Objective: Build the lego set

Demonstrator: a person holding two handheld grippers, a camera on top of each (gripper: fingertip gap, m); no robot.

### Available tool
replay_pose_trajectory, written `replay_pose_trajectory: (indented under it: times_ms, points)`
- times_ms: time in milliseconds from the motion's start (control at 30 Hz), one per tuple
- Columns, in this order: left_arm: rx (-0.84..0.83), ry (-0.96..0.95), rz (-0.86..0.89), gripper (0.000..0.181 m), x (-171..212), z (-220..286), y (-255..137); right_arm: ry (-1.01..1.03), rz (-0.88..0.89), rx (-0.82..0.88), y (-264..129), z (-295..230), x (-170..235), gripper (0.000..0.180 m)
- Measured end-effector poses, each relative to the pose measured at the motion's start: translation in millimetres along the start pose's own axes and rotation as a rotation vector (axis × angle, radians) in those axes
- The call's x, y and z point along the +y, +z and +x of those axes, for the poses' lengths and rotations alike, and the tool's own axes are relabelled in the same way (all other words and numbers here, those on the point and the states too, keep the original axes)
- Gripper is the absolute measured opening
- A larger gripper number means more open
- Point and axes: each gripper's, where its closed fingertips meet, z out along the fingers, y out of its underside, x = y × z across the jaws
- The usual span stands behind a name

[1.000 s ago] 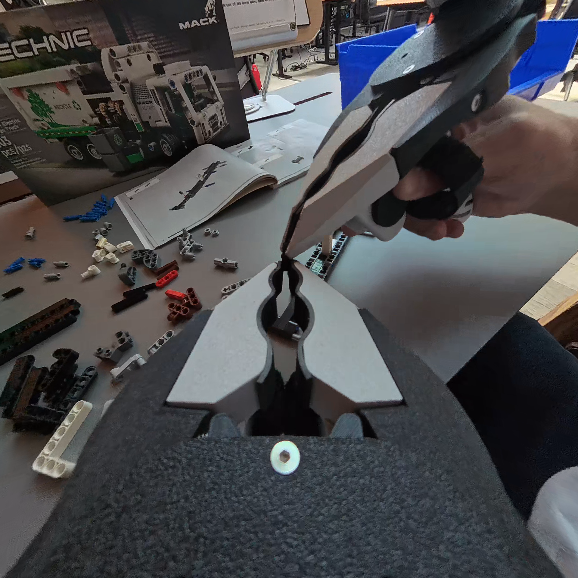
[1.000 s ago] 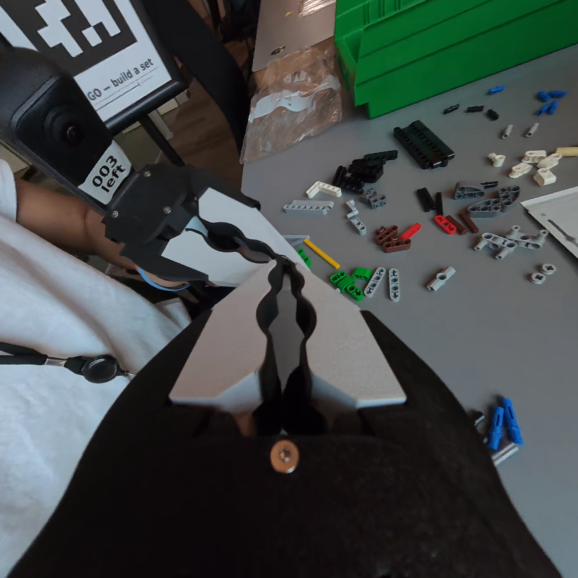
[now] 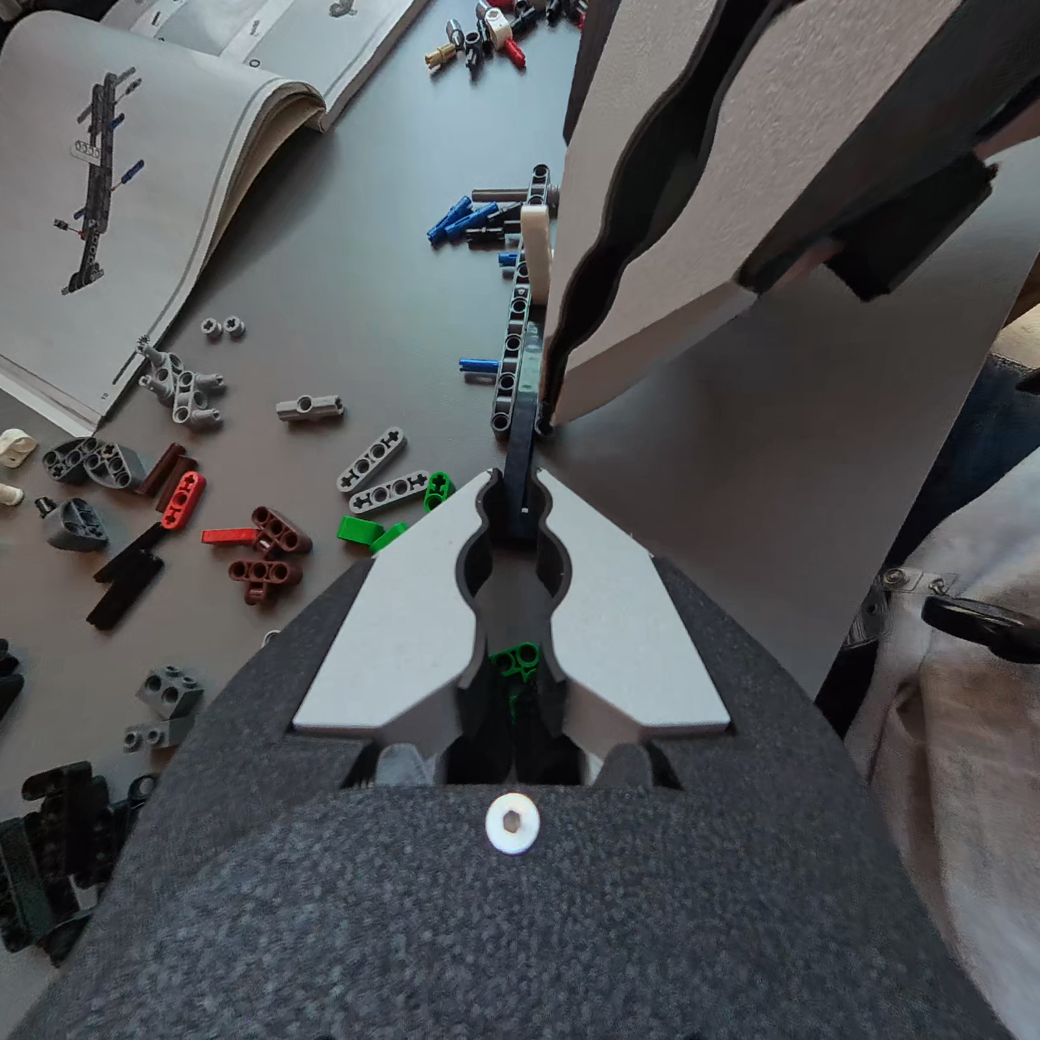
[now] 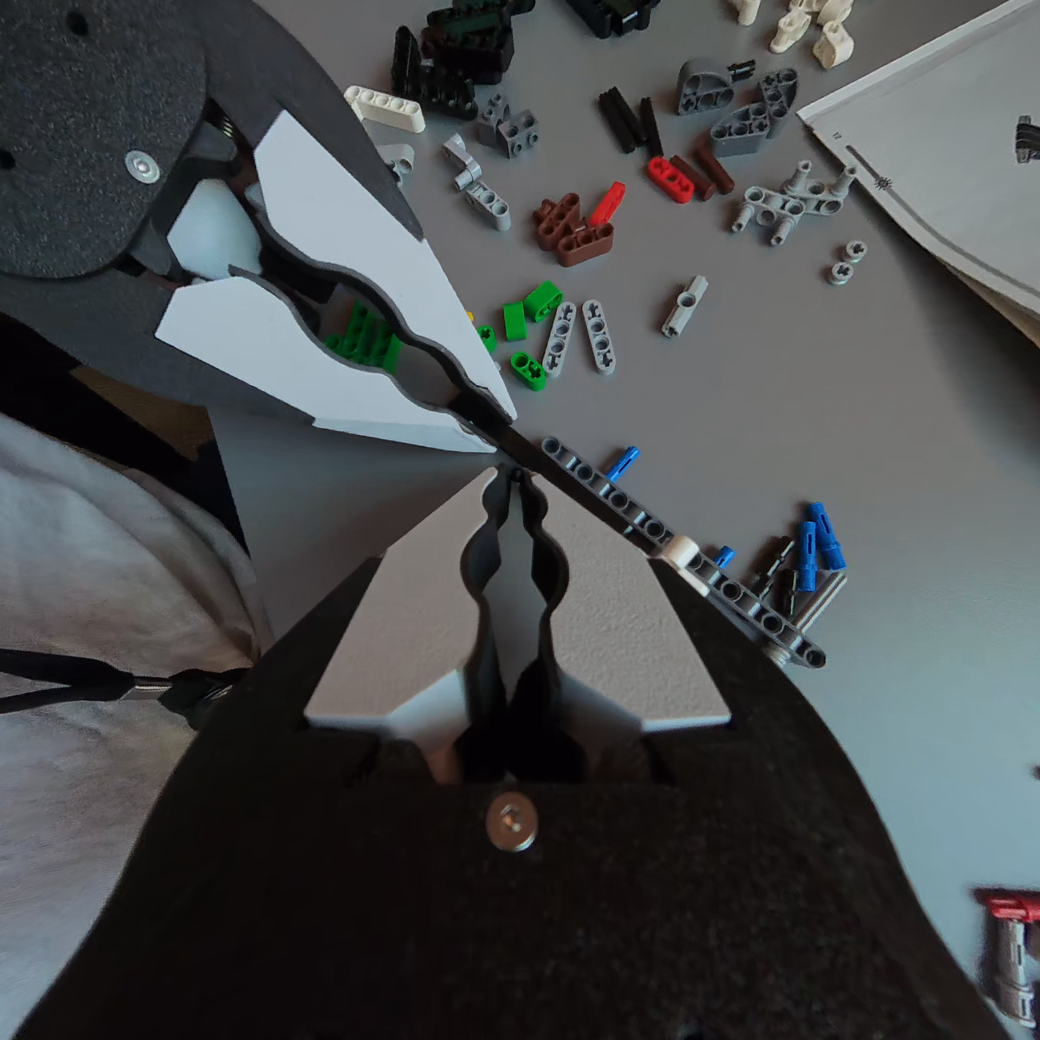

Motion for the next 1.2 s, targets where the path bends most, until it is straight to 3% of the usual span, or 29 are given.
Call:
replay_pose_trajectory:
  times_ms: [33,567,833,1200]
  points:
    - [0.001,0.001,-0.001,0.008,0.0,0.0,0.0,-0.006,-0.016,0.004,0.6,-0.5,-0.1,0.003]
    - [0.004,0.012,-0.003,0.008,0.0,0.3,0.9,0.002,-0.098,0.040,0.2,3.5,0.3,0.002]
    - [-0.005,0.025,-0.002,0.008,0.1,0.3,1.1,-0.123,-0.196,0.050,1.4,3.7,0.3,0.002]
    - [-0.004,0.021,-0.005,0.008,0.1,0.2,1.3,-0.076,-0.269,0.000,-1.0,3.0,5.1,0.002]
